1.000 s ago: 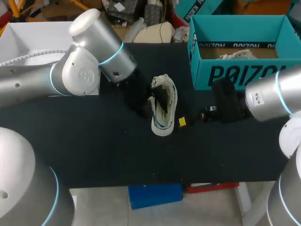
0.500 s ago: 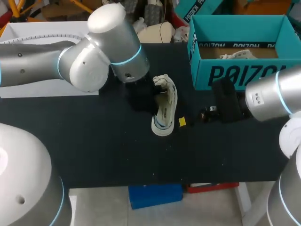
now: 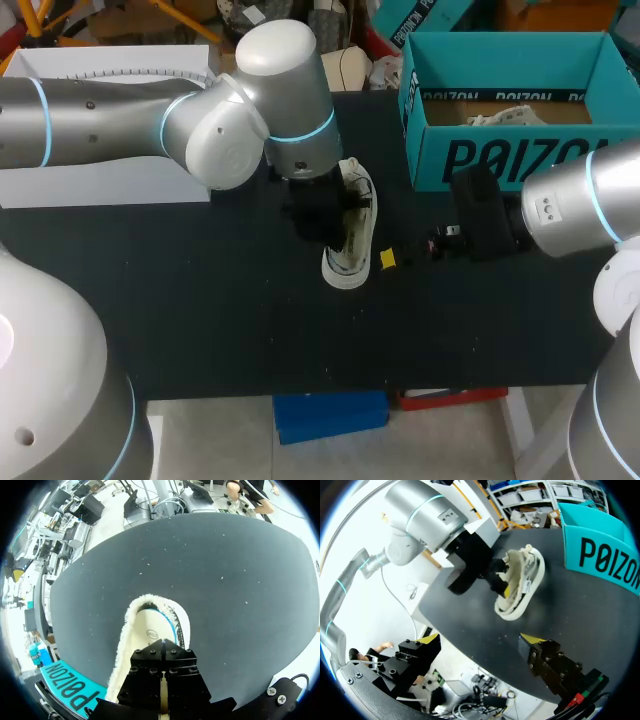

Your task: Take the shoe out of the shoebox, open the shoe tongue, remove and reinsert the insole, then place the shoe into the shoebox

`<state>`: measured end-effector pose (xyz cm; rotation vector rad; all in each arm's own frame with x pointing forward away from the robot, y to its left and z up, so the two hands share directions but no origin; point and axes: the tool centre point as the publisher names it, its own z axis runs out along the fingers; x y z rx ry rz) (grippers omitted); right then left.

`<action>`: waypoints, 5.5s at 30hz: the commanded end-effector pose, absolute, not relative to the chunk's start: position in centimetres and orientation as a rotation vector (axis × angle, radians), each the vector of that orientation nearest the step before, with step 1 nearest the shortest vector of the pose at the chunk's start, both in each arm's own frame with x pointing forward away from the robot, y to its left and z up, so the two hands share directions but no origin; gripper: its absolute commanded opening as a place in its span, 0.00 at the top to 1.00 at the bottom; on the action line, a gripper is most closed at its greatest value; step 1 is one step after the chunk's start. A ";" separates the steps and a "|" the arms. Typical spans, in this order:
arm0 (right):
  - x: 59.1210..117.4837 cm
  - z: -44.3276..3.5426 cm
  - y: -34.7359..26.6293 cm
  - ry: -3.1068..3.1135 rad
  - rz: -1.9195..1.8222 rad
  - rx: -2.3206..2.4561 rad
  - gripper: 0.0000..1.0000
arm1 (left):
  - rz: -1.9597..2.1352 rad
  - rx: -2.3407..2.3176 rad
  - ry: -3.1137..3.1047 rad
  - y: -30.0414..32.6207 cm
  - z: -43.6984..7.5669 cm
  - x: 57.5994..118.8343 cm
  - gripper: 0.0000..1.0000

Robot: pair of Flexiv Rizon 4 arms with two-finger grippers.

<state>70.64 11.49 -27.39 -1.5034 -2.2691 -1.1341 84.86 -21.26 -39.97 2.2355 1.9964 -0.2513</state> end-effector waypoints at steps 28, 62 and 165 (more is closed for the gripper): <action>70.6 -27.4 11.7 -2.270 -1.132 -1.508 0.00 | -0.689 2.096 2.031 -20.8 -34.9 85.8 1.00; 70.6 -27.4 11.7 -2.270 -1.132 -1.508 0.00 | -0.810 1.695 2.151 -24.6 -34.9 96.1 1.00; 70.6 -27.4 11.7 -2.270 -1.132 -1.508 0.00 | -0.606 1.880 2.521 -17.3 -32.6 90.2 0.00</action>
